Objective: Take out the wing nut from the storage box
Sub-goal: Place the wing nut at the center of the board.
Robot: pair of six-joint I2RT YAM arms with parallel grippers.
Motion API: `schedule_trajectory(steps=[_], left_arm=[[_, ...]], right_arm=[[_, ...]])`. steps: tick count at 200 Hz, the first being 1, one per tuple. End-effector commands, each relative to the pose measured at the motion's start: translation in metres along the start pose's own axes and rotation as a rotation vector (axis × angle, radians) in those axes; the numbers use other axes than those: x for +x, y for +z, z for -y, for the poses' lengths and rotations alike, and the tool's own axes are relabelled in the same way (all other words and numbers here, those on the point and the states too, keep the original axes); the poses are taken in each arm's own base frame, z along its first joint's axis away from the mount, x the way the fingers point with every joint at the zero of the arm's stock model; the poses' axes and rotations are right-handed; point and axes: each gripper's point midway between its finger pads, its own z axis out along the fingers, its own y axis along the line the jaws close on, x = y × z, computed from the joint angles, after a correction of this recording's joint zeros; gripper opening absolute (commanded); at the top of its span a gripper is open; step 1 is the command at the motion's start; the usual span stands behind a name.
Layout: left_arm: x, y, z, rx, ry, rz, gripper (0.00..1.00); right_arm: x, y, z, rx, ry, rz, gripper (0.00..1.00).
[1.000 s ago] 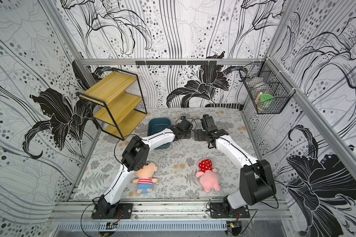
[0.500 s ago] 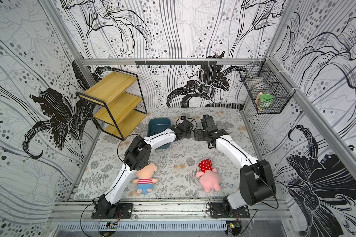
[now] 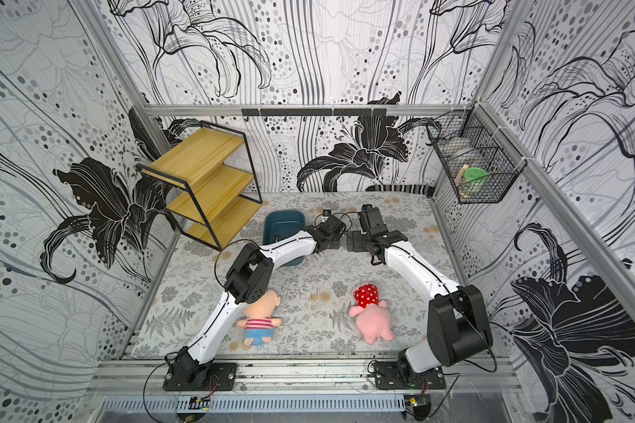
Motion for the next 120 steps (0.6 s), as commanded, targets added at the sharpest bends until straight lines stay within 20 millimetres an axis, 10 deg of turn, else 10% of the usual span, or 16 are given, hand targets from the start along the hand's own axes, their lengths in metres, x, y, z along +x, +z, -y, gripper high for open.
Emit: schedule_trajectory(steps=[1, 120], left_arm=[[-0.002, 0.004, -0.003, -0.016, 0.008, 0.005, 0.17], [-0.073, -0.065, -0.005, 0.142, -0.126, 0.128, 0.33]], right_arm=[[-0.010, -0.011, -0.001, -0.001, 0.006, 0.025, 0.96], [-0.015, -0.014, -0.002, 0.003, 0.002, 0.031, 0.96]])
